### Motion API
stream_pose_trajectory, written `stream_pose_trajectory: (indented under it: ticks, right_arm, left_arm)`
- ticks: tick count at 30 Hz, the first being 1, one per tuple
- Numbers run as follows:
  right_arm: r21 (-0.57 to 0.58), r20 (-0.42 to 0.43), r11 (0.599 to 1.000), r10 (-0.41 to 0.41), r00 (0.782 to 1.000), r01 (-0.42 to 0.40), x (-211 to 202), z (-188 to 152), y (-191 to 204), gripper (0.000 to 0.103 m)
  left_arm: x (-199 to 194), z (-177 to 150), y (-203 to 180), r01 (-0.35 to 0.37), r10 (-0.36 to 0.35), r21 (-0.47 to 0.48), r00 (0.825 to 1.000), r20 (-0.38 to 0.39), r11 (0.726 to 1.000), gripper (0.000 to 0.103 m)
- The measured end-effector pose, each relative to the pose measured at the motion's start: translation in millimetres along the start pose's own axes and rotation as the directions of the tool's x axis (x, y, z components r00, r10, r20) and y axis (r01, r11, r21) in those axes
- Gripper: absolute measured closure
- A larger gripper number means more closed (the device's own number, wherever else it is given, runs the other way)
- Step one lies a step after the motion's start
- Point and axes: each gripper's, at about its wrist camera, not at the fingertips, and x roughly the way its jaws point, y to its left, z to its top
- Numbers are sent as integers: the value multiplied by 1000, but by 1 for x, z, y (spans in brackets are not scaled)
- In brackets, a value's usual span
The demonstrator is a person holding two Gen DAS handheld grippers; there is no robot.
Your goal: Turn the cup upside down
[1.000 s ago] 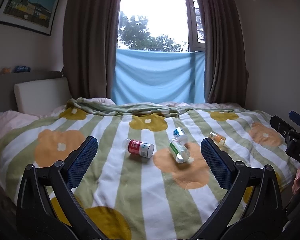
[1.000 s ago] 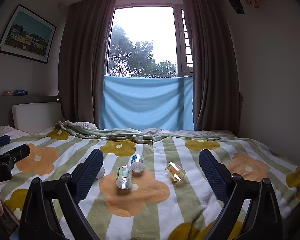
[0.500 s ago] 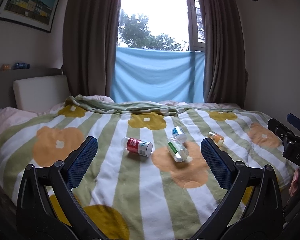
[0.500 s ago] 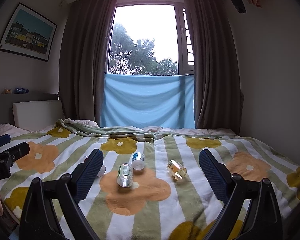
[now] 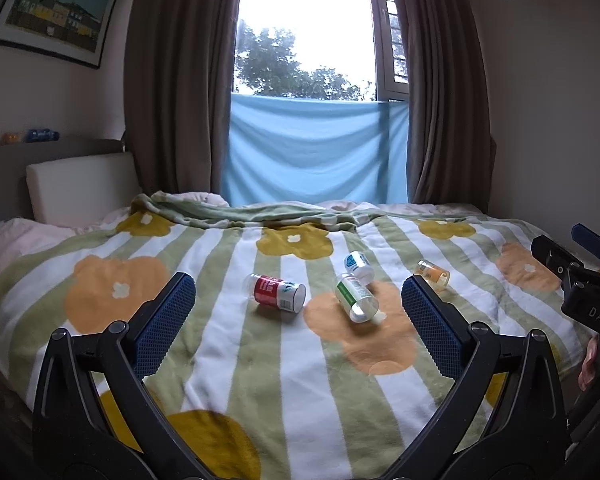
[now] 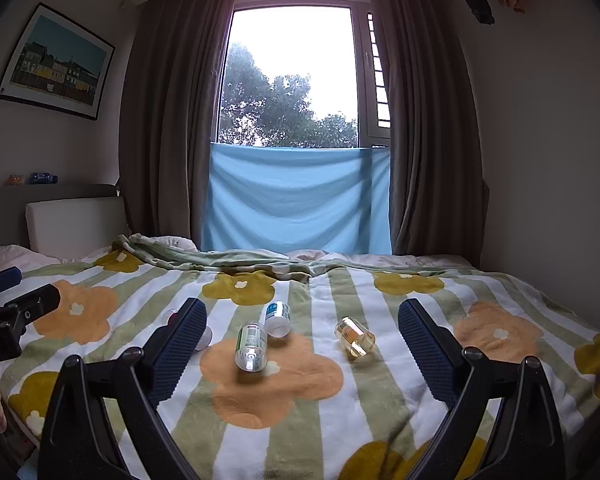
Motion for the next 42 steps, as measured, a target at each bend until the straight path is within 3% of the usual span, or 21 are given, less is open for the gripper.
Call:
stream_pose_trajectory:
  ticks: [42]
  right_arm:
    - [5,-5,1000,5,1000,-5,0,1,0,7]
  left_arm:
    - [-3,2,-10,12,-12,3,1000,1,1000,0]
